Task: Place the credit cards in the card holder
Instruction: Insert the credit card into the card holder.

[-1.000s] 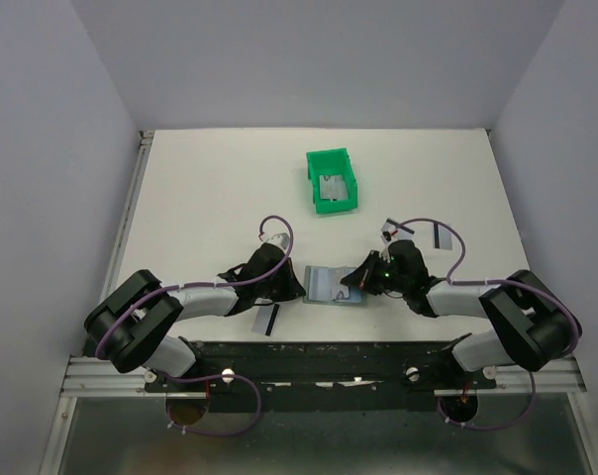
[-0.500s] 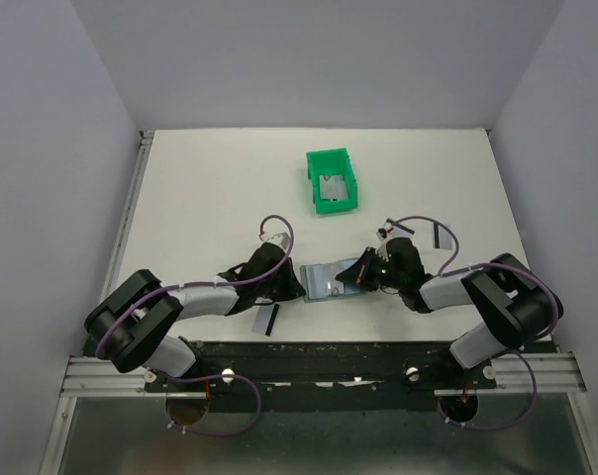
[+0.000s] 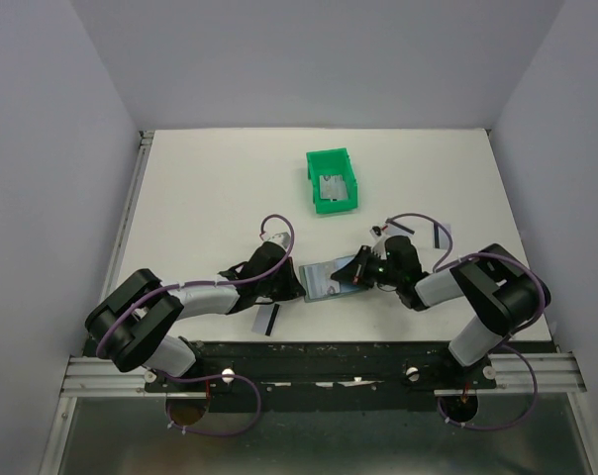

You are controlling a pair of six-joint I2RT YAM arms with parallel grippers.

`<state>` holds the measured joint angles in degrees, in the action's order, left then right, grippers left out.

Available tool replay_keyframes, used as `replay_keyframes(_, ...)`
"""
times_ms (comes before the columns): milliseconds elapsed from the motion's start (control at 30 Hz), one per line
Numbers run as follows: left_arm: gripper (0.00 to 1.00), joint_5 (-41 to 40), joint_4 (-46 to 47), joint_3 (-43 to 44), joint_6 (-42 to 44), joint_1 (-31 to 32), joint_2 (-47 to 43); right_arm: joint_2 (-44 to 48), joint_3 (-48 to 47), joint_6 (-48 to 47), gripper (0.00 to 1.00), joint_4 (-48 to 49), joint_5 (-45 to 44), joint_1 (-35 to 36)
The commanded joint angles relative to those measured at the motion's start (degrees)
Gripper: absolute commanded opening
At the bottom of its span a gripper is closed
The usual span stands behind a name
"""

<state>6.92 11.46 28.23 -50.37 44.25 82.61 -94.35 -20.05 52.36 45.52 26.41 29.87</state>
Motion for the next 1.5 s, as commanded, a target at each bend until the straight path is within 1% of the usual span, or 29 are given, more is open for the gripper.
replay_keyframes(0, 0.00, -0.1, -1.4, 0.6, 1.2, 0.0, 1.5, 0.1, -1.1, -4.3, 0.01, -5.6, 5.0, 0.4)
replay_keyframes(167, 0.00, 0.0, -1.3, 0.6, 1.2, 0.0, 1.8, 0.7, -1.5, -5.2, 0.01, -8.4, 6.2, 0.5)
replay_keyframes(300, 0.00, 0.2, -1.2, 0.6, 1.2, 0.0, 1.9, -1.5, -2.1, -4.0, 0.00, -6.8, 7.2, 1.2)
replay_keyframes(600, 0.00, 0.2, -1.1, 0.3, 1.1, 0.0, 1.5, -3.9, -2.4, 0.4, 0.00, -3.5, 3.6, 3.7)
replay_keyframes(633, 0.00, 0.2, -1.1, 0.2, 1.1, 0.0, 1.6, -4.2, -2.4, 0.9, 0.01, -3.2, 3.6, 3.9)
replay_keyframes(733, 0.00, 0.2, -0.9, 0.1, 1.0, 0.0, 1.5, -3.0, -2.4, 1.1, 0.14, -3.9, 3.3, 4.0)
replay_keyframes(800, 0.00, 0.3, -0.9, 0.1, 0.9, 0.0, 1.5, -0.9, -2.6, 0.0, 0.22, -6.8, 2.3, 3.9)
replay_keyframes(933, 0.00, 0.2, -0.7, 0.0, 1.0, 0.0, 1.2, 5.6, -4.3, -3.5, 0.35, -17.7, -0.7, 4.0)
replay_keyframes(1100, 0.00, 0.3, -0.2, -0.5, 1.1, 0.0, 1.0, 12.4, -8.1, -8.8, 0.45, -32.7, -5.5, 3.8)
replay_keyframes(1233, 0.00, 0.6, 0.0, -0.5, 1.2, -0.1, 1.2, 15.0, -11.1, -11.2, 0.47, -41.9, -9.6, 4.0)
replay_keyframes(1367, 0.00, 0.7, 0.2, -0.4, 1.3, 0.0, 1.4, 14.3, -12.6, -12.0, 0.46, -44.7, -10.9, 3.9)
replay_keyframes(1433, 0.00, 0.7, 0.2, -0.3, 1.3, 0.0, 1.4, 13.9, -12.7, -11.8, 0.42, -44.7, -11.7, 3.9)
replay_keyframes(1467, 0.00, 0.7, 0.3, -0.3, 1.3, 0.0, 1.6, 13.6, -12.9, -11.8, 0.37, -44.8, -11.9, 3.9)
